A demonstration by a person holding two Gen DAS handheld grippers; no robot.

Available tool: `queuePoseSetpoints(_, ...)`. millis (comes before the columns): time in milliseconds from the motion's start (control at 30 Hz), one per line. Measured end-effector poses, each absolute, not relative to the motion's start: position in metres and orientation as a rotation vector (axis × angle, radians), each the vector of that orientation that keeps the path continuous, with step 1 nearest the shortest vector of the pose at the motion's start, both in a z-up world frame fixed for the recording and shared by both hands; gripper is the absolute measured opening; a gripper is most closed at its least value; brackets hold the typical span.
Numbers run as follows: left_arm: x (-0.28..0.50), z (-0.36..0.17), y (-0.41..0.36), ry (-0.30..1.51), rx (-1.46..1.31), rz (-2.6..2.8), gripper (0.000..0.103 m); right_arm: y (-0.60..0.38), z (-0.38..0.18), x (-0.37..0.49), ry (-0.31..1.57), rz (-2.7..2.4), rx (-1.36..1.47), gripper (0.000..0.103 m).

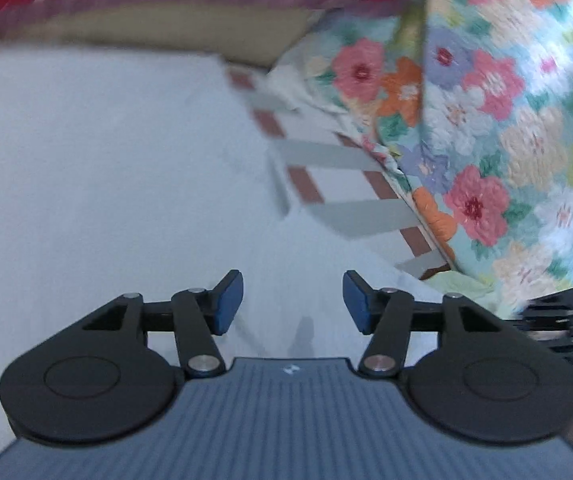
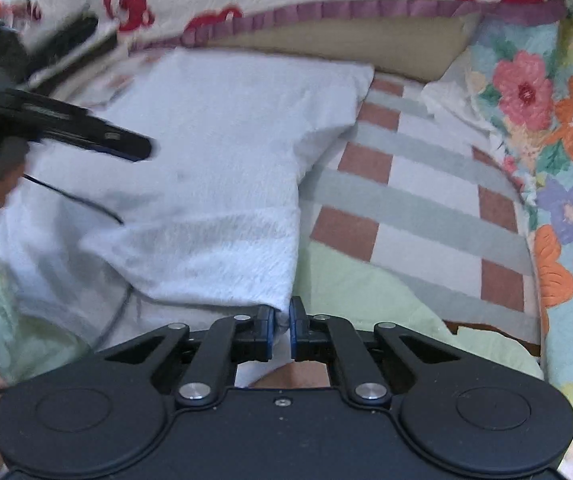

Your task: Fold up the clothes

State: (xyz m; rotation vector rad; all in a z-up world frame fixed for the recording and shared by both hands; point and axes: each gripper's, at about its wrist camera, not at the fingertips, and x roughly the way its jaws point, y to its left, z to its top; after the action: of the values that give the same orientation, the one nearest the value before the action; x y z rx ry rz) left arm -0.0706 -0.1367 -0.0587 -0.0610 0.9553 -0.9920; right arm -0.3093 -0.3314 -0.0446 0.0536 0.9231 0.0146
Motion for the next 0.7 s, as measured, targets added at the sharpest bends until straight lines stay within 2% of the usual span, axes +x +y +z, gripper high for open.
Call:
queuePoseSetpoints(67,-0.051,-0.062,-0.165,0.961,0.004,-1.058,0.061,-0.332,-0.042,-0.311,0.917,-0.010,0.043,0.005)
queuePoseSetpoints(200,-0.015,-0.087,-0.223,1.050,0.072,-1.133,0.063,-0.337,-0.052,-0.309,0.948,-0.022,0.087,0.005)
queuePoseSetpoints(233,-0.009,-0.097,-0.236,1.091,0.096,-1.144,0.060,-0.338,-0.053,-0.310,0.944,-0.023,0.095,0.005)
queuePoseSetpoints(267,-0.006,-0.107,-0.251,1.131,0.139,-1.170,0.051,-0.340,-0.053,-0.311,0.941,-0.024,0.104,0.005)
queuePoseSetpoints(300,-0.006,-0.113,-0.261,1.151,0.192,-1.201,0.031,-0.341,-0.052,-0.312,0.934,-0.024,0.116,0.005)
queuePoseSetpoints(400,-0.017,-0.100,-0.268,1.038,0.272,-1.191,0.003,-0.346,-0.051,-0.317,0.926,-0.020,0.141,0.005)
queuePoseSetpoints(533,-0.028,-0.090,-0.261,0.918,0.284,-1.129,0.005,-0.348,-0.061,-0.318,0.953,-0.037,0.138,0.005)
queuePoseSetpoints(700,-0.031,-0.085,-0.235,0.858,0.240,-0.986,0.020,-0.346,-0.057,-0.322,0.960,-0.027,0.124,0.005)
